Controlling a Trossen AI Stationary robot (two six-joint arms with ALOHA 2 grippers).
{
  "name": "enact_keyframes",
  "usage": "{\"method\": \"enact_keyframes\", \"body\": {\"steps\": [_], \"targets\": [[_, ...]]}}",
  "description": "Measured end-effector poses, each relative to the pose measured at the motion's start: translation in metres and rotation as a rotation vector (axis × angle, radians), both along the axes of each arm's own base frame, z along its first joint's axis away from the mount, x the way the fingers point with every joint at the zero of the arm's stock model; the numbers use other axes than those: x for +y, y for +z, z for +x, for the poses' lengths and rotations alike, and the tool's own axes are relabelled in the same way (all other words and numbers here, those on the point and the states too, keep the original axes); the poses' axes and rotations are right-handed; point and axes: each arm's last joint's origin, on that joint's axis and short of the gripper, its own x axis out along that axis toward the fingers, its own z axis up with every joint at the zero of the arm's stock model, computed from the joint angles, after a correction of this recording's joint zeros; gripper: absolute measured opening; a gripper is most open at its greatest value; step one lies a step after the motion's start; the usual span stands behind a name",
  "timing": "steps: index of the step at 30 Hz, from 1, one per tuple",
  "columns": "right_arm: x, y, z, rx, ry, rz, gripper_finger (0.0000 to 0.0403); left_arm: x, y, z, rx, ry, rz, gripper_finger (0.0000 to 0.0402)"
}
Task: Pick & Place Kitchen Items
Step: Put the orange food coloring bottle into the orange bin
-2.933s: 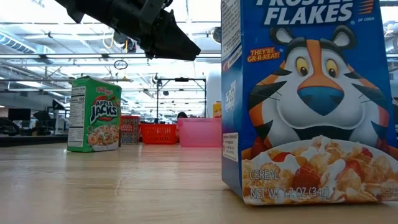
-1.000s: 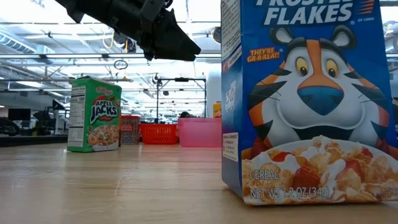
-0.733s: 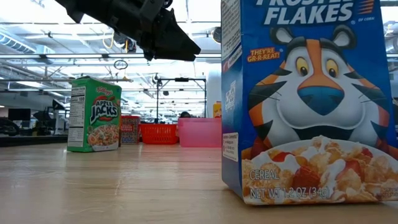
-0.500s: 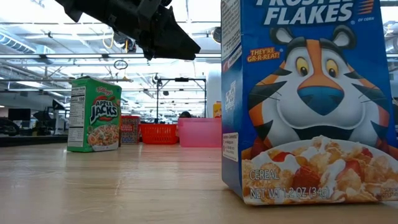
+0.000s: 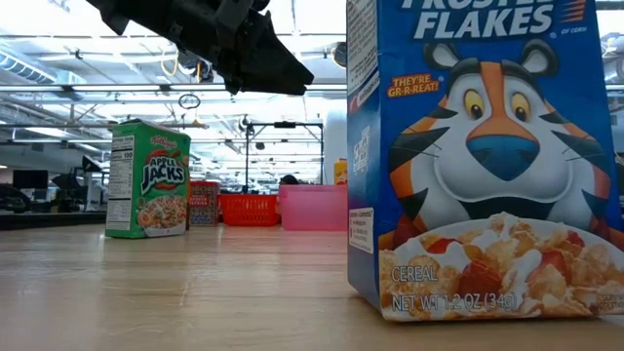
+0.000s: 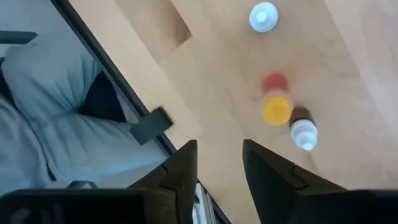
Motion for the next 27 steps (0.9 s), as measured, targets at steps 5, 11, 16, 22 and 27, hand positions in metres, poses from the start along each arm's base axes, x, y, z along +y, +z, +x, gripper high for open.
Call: {"method": "enact_keyframes", "body": {"steps": [5,11,16,22,27], "targets": [[-0.006,-0.004,0.003,-0.013,0.031,-0.013,0.0126,0.000,0.000,0.000,0.000,0.000,-0.001,0.0186],[-0.008,-0.004,0.003,-0.017,0.041,-0.031,0.0122,0.000,0.000,0.000,0.000,0.001,-0.001,0.0186],[-0.011,-0.005,0.001,0.008,0.038,-0.059,0.0122,0.000,0.000,0.000,0.000,0.001,-0.003,0.0186],[-0.012,-0.006,0.000,0.001,0.040,-0.087,0.0125,0.000,0.000,0.000,-0.001,0.001,-0.003,0.0186],[-0.013,-0.010,-0.001,0.007,0.037,-0.094,0.0134,0.000,0.000,0.000,0.000,0.001,-0.003,0.0186]]}}
